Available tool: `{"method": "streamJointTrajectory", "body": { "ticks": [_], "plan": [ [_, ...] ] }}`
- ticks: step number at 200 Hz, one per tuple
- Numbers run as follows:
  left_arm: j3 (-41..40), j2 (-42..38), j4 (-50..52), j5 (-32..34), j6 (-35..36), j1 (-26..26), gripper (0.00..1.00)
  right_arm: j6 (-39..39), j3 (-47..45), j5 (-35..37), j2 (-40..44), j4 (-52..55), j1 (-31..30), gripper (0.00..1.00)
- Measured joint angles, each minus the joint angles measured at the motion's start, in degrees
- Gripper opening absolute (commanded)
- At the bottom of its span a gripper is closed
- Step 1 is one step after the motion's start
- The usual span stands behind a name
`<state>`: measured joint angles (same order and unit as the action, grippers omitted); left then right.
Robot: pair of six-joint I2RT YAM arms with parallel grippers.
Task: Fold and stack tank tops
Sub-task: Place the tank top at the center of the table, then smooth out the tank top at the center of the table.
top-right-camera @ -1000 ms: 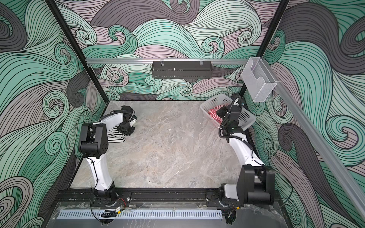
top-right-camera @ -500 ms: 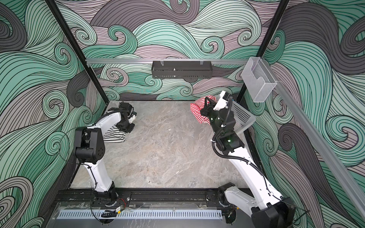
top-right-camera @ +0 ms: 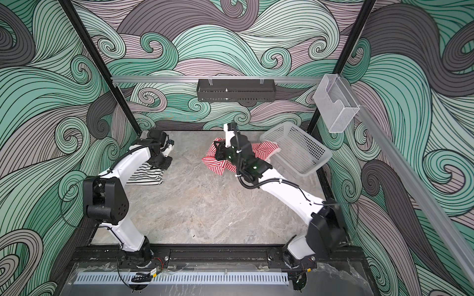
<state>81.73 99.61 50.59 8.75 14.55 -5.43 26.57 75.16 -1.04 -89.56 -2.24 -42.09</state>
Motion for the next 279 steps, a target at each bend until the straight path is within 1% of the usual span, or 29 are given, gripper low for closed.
{"method": "streamJointTrajectory", "body": {
  "ticks": [18, 55, 60, 65, 72, 78, 95, 102, 106, 110, 124, 136, 160, 171, 185, 192, 212, 228, 238, 249, 271, 279],
  "plan": [
    [-2.3, -0.3, 0.0, -1.0, 0.0, -0.4, 0.21, 0.5, 2.2, -2.5, -5.6, 2.1, -1.4, 0.0],
    [-6.1, -0.5, 0.4, -3.9, 0.2, -1.9, 0.21, 0.6, 9.8, -8.1, -16.2, 12.2, -4.2, 0.0],
    [-6.3, -0.5, 0.5, -4.3, 0.3, -2.3, 0.21, 0.4, 10.9, -9.3, -17.6, 13.4, -4.6, 0.03],
    [-6.4, -0.5, 0.5, -4.6, 0.4, -2.7, 0.22, 0.3, 12.0, -10.5, -18.9, 14.7, -4.9, 0.09],
    [-6.6, -0.5, 0.5, -4.9, 0.5, -3.3, 0.22, 0.1, 13.8, -12.2, -20.6, 16.7, -5.3, 0.27],
    [-6.7, -0.5, 0.4, -5.2, 0.5, -3.8, 0.22, 0.1, 14.8, -13.8, -21.8, 17.7, -5.6, 0.39],
    [-6.9, -0.4, 0.4, -5.7, 0.7, -5.6, 0.23, -0.6, 15.7, -17.7, -23.6, 19.7, -6.3, 0.59],
    [-6.9, -0.3, 0.4, -5.9, 0.7, -6.3, 0.23, -0.7, 14.7, -18.9, -23.4, 19.6, -6.5, 0.66],
    [-6.9, -0.2, 0.4, -6.0, 0.8, -6.9, 0.23, -0.7, 13.8, -19.4, -23.0, 19.2, -6.5, 0.73],
    [-6.9, 0.0, 0.4, -6.1, 0.9, -7.3, 0.23, -0.5, 12.5, -19.8, -22.4, 19.1, -6.5, 0.76],
    [-6.9, 0.8, 0.4, -6.6, 1.1, -8.9, 0.25, -0.4, 7.1, -20.5, -19.0, 18.0, -5.9, 0.77],
    [-6.9, 1.7, 0.4, -7.0, 1.4, -10.2, 0.25, 0.5, 2.1, -20.5, -15.2, 17.5, -4.3, 0.75],
    [-6.9, 3.7, 0.1, -7.1, 1.7, -12.9, 0.26, 3.1, -2.5, -18.3, -10.6, 17.4, 1.4, 0.62],
    [-6.9, 4.8, -0.2, -7.1, 1.8, -14.0, 0.26, 4.4, -3.5, -17.1, -10.2, 17.0, 4.5, 0.56],
    [-6.8, 6.3, -0.5, -7.1, 1.9, -15.0, 0.26, 6.1, -4.2, -15.2, -11.0, 17.3, 8.1, 0.53],
    [-6.7, 7.3, -0.4, -7.1, 1.9, -15.4, 0.27, 6.7, -3.9, -14.0, -12.0, 17.9, 9.2, 0.53],
    [-6.1, 10.2, -0.4, -7.1, 1.9, -15.8, 0.27, 8.5, -1.3, -10.6, -16.4, 21.6, 10.8, 0.6],
    [-6.0, 11.5, -0.5, -7.2, 1.9, -15.9, 0.26, 9.5, -0.5, -8.7, -19.2, 22.9, 11.5, 0.62],
    [-6.0, 11.7, -0.5, -7.5, 1.9, -16.0, 0.21, 10.0, -0.5, -7.6, -20.3, 23.9, 12.0, 0.62],
    [-6.0, 11.7, -0.5, -7.6, 2.0, -16.1, 0.13, 10.2, -0.3, -6.7, -21.2, 24.8, 12.6, 0.62],
    [-6.0, 11.7, -0.5, -7.8, 2.1, -16.4, 0.0, 10.5, 1.3, -5.2, -23.1, 26.2, 14.7, 0.62],
    [-6.1, 11.7, -0.7, -7.7, 2.2, -16.4, 0.0, 10.6, 1.8, -4.9, -23.7, 26.3, 15.5, 0.62]
  ]
}}
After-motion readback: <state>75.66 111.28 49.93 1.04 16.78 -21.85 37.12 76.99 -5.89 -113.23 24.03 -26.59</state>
